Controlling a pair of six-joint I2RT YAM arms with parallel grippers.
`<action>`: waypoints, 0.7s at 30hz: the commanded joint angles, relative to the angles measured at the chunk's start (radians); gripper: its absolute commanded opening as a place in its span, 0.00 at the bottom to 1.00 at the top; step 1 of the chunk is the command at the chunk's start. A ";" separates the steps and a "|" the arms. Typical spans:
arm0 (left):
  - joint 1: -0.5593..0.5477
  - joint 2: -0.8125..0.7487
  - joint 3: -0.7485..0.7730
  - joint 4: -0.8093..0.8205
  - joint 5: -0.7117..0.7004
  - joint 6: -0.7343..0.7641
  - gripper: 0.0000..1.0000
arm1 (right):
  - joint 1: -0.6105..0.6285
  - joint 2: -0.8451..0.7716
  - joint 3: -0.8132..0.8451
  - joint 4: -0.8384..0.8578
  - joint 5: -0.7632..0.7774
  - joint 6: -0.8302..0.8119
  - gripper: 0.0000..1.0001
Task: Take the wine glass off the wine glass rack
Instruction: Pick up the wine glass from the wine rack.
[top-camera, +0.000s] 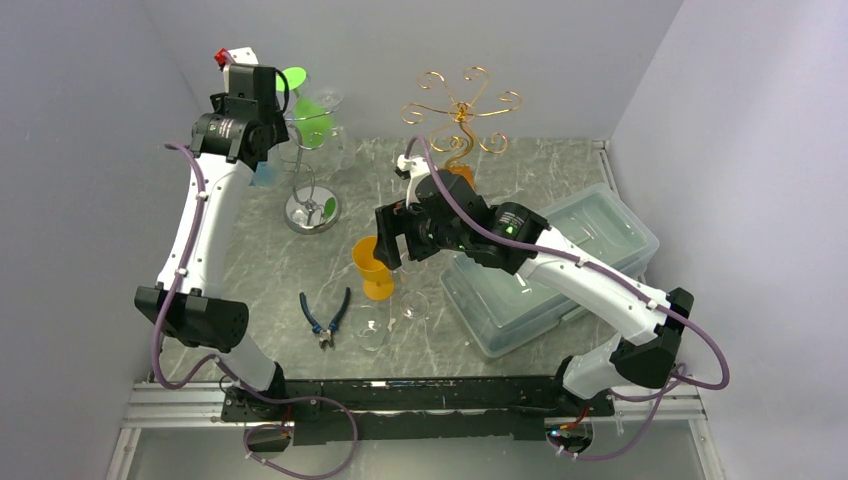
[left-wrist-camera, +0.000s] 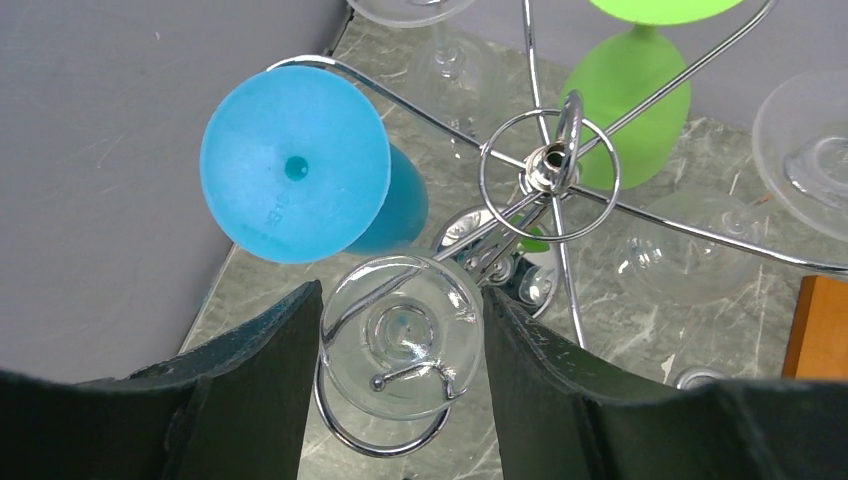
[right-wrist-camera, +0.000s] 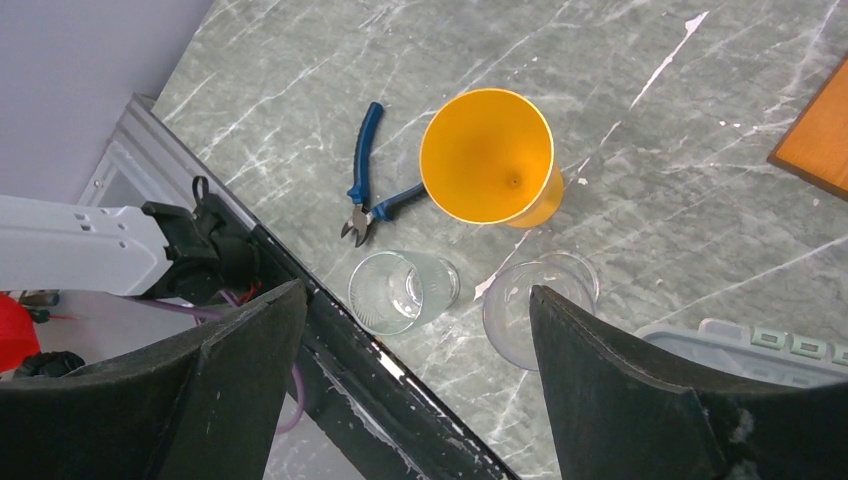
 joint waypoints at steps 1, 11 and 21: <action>0.004 -0.011 0.074 0.061 0.026 0.018 0.21 | -0.006 -0.001 0.030 0.043 0.001 0.004 0.84; -0.011 -0.003 0.109 0.026 0.065 0.020 0.20 | -0.008 -0.004 0.028 0.065 0.005 0.010 0.84; -0.034 0.004 0.121 0.001 0.095 0.021 0.20 | -0.007 0.012 0.045 0.141 0.039 -0.010 0.85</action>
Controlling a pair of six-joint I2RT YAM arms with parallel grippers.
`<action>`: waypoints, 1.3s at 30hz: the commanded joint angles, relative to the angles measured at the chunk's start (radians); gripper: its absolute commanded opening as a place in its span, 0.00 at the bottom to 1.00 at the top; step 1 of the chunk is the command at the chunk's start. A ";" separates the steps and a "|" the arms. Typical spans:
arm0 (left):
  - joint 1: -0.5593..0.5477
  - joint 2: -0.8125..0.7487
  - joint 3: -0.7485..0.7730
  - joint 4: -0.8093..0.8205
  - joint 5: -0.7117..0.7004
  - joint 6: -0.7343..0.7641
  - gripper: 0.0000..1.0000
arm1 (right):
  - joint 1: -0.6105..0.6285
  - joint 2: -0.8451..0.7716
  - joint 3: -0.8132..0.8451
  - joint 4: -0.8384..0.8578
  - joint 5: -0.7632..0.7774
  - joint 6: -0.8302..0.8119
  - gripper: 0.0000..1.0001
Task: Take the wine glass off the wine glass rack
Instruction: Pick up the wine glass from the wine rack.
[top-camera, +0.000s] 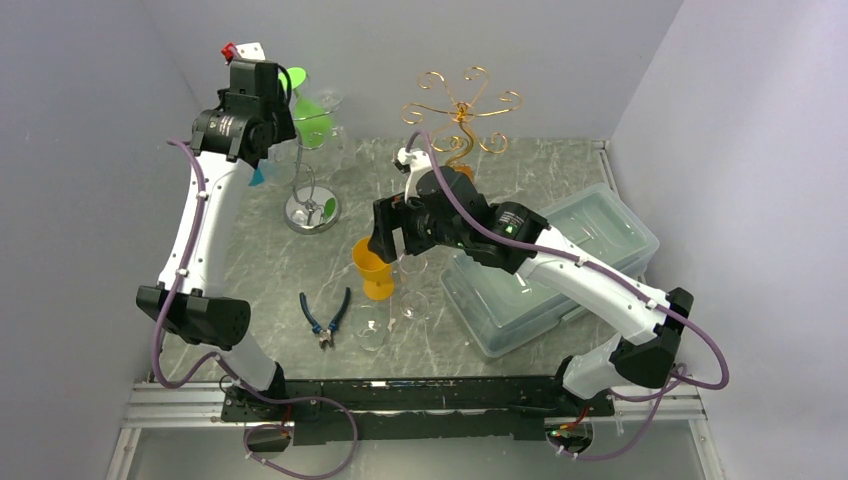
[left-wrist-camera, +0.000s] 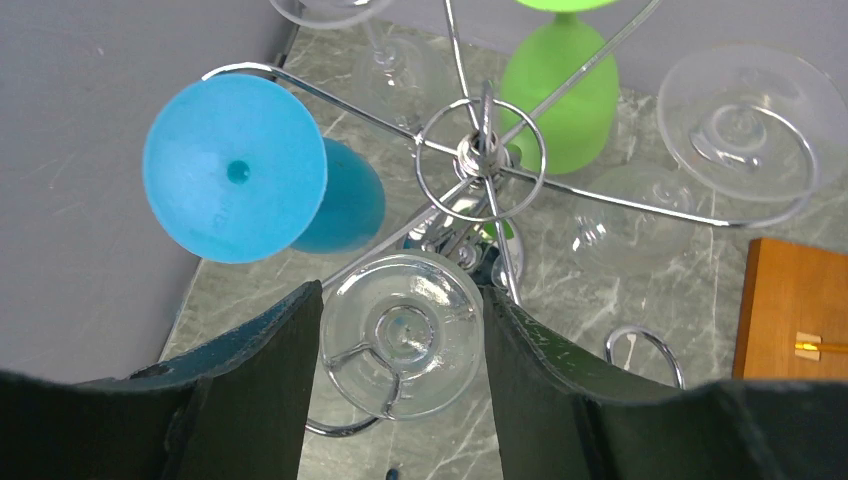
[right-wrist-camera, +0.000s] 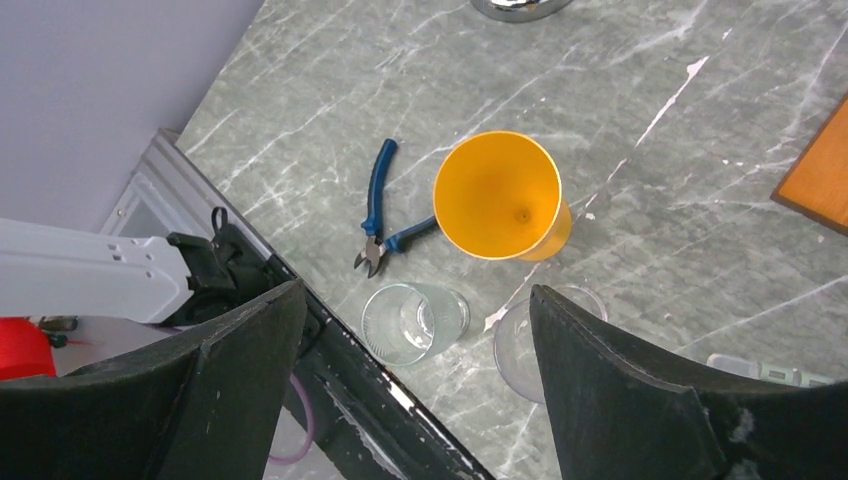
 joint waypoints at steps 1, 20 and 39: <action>-0.020 -0.012 0.057 0.025 0.026 0.005 0.20 | -0.004 0.015 0.046 0.088 0.038 -0.015 0.85; -0.047 -0.026 0.062 -0.032 0.033 -0.020 0.19 | 0.005 0.052 0.030 0.266 0.088 -0.114 0.88; -0.062 -0.052 0.057 -0.078 0.065 -0.053 0.19 | 0.049 0.121 0.057 0.419 0.152 -0.283 0.98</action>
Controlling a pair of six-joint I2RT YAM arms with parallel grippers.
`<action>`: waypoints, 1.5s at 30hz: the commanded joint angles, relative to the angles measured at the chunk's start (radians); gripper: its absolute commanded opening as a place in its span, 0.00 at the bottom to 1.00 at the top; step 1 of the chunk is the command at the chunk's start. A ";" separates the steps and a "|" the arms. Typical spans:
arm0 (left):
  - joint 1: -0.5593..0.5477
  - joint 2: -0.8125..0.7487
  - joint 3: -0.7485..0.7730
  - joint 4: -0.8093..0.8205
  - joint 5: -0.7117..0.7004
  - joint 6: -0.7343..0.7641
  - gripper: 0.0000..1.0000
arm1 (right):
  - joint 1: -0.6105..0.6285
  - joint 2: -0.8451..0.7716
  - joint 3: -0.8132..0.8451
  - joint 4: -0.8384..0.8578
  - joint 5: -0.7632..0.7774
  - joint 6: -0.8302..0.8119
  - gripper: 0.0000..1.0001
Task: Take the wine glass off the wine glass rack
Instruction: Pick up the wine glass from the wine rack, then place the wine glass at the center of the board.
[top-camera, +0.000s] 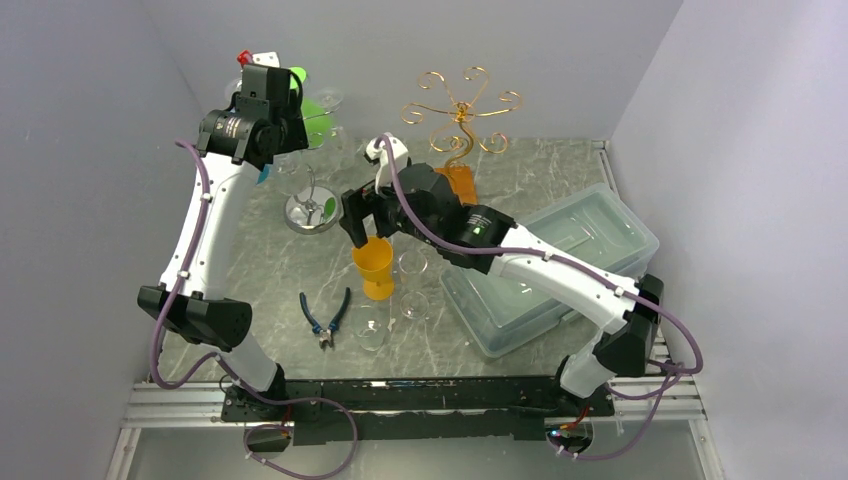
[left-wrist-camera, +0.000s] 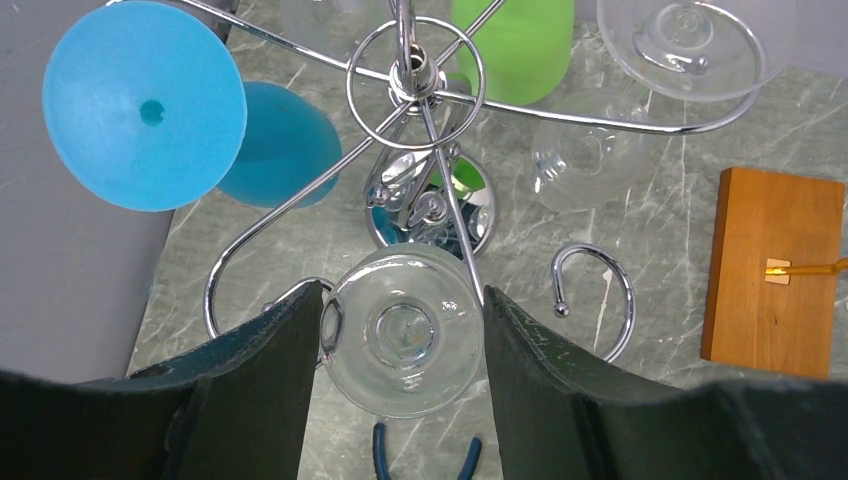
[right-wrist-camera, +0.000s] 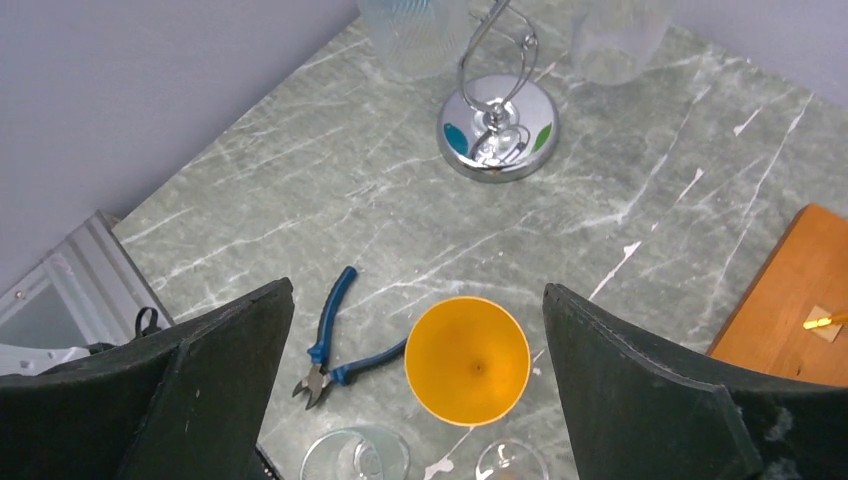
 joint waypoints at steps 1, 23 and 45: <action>-0.007 -0.054 0.040 0.015 0.004 -0.022 0.19 | 0.015 0.024 0.058 0.103 0.035 -0.070 0.99; -0.021 -0.087 0.053 -0.043 0.034 -0.039 0.18 | 0.027 0.229 0.191 0.207 0.057 -0.173 1.00; -0.026 -0.117 0.054 -0.077 0.060 -0.053 0.17 | 0.026 0.352 0.228 0.360 0.044 -0.216 0.99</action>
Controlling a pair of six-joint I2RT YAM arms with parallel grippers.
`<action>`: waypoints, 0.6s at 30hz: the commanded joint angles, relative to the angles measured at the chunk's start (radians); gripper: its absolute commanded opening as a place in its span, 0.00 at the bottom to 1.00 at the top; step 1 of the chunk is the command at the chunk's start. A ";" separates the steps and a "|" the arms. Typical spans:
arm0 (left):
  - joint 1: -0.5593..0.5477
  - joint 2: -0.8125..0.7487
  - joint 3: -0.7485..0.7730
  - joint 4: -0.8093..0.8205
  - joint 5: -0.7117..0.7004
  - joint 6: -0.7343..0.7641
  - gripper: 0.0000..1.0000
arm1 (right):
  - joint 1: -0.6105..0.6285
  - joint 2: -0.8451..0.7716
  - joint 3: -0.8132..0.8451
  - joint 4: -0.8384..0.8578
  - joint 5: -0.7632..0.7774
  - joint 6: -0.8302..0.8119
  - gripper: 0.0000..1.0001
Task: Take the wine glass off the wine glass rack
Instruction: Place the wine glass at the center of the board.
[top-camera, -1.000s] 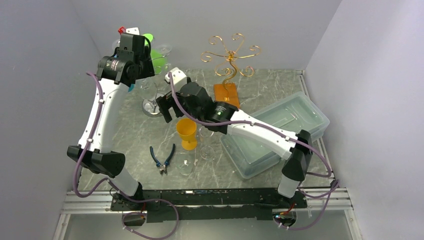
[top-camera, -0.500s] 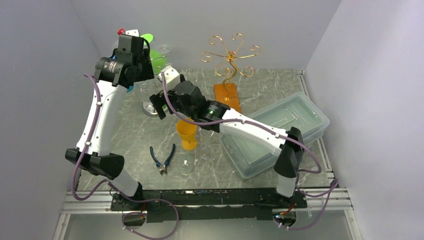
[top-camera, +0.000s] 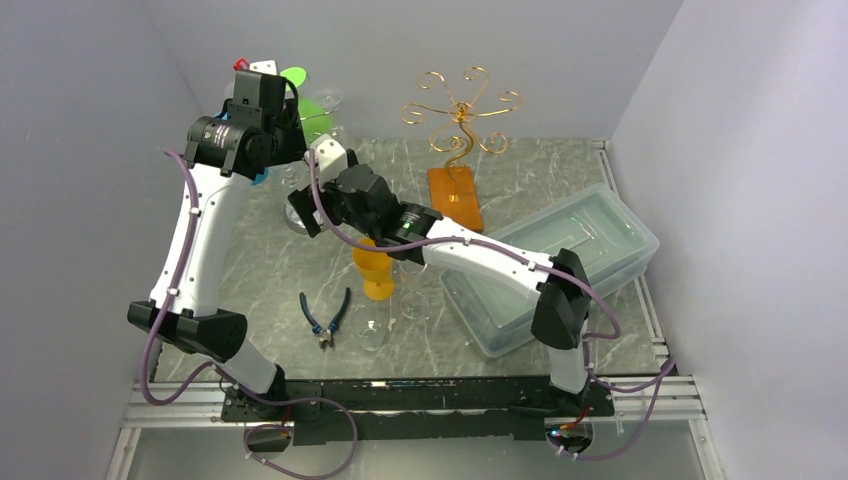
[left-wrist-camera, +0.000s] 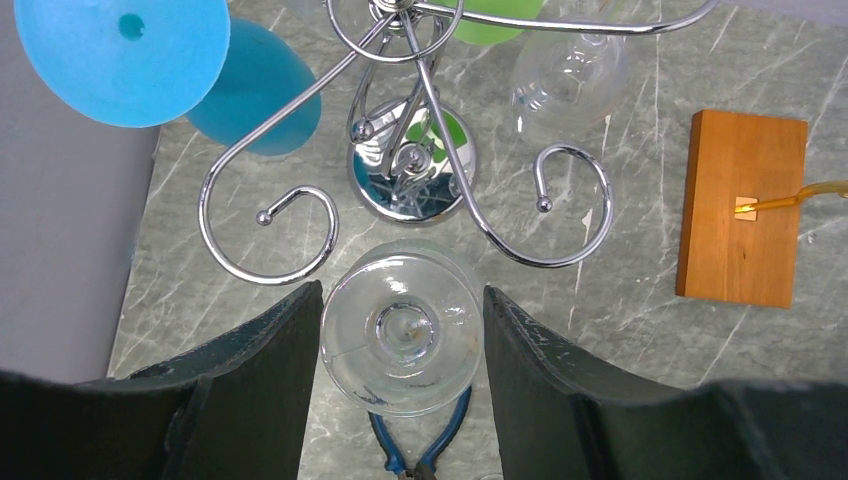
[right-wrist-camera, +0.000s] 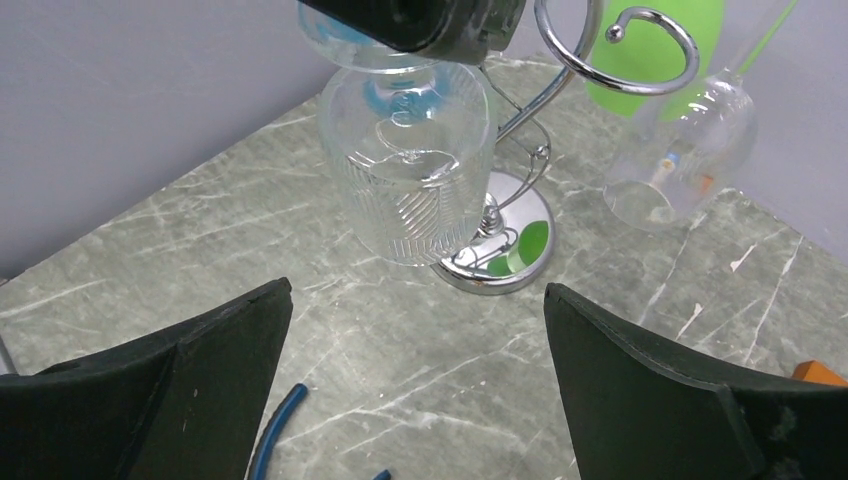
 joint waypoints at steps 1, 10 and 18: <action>-0.006 -0.055 0.056 0.027 0.004 -0.021 0.17 | 0.003 0.002 0.022 0.118 0.002 -0.018 1.00; -0.006 -0.071 0.049 0.018 0.012 -0.030 0.17 | 0.004 0.046 0.052 0.160 0.011 -0.028 0.99; -0.007 -0.081 0.043 0.011 0.025 -0.034 0.17 | 0.003 0.093 0.086 0.177 0.020 -0.033 0.99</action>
